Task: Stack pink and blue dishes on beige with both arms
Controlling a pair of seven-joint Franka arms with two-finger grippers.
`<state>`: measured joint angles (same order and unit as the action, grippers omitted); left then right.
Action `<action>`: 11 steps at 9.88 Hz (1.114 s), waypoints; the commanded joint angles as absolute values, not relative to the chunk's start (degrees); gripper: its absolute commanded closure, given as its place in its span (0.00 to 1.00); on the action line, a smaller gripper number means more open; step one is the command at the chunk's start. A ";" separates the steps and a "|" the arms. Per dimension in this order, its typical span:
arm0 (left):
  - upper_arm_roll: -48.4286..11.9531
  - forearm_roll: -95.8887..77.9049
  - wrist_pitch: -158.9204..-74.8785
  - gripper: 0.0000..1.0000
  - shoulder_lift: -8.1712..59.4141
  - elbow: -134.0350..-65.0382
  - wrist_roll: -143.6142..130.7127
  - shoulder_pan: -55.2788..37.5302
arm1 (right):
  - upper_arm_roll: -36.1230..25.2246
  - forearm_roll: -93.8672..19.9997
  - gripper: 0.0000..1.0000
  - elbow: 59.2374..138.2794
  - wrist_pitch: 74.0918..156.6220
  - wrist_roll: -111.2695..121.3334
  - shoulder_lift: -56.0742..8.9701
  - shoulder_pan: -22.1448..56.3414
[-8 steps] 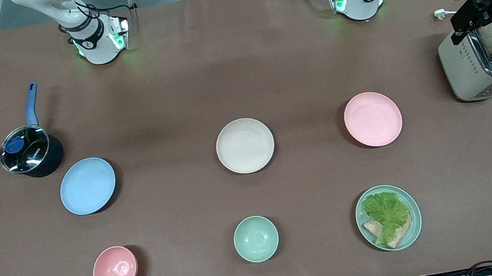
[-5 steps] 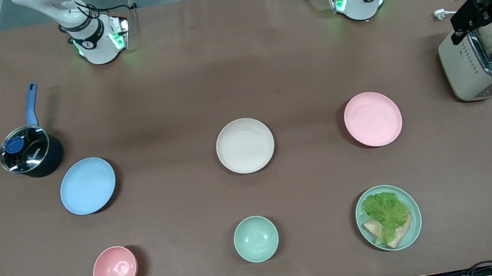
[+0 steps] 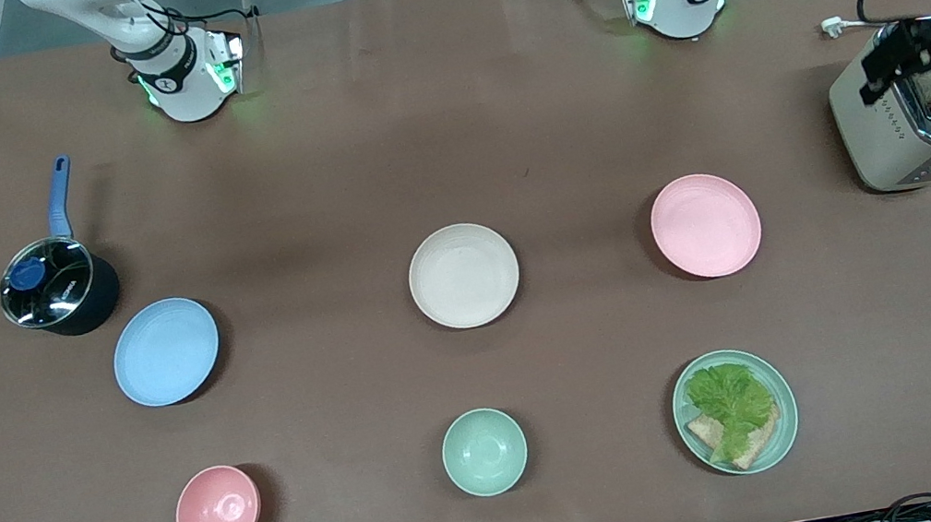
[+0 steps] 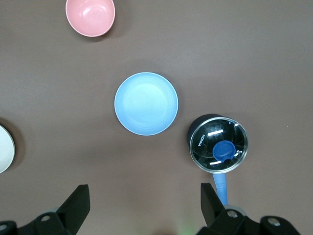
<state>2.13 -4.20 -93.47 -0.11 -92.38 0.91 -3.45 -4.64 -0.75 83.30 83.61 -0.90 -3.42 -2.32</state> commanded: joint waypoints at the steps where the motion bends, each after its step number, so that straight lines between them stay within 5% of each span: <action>1: 4.04 -8.24 -104.72 0.00 2.09 -105.16 6.47 -3.78 | -4.92 -2.54 0.00 84.72 90.66 4.80 -10.86 -3.16; 5: 4.04 -12.03 -121.15 0.00 13.68 -114.58 14.85 -3.87 | -10.17 -14.88 0.00 100.68 113.50 24.37 -19.66 -4.83; 10: 3.96 -13.96 -128.31 0.16 25.30 -116.62 18.01 -3.52 | -14.59 -33.90 0.00 106.77 123.37 46.13 -31.98 -5.19; 11: 3.96 -14.84 -128.49 0.25 26.36 -117.24 18.45 -3.52 | -14.50 -34.10 0.00 108.88 127.23 46.66 -32.25 -5.01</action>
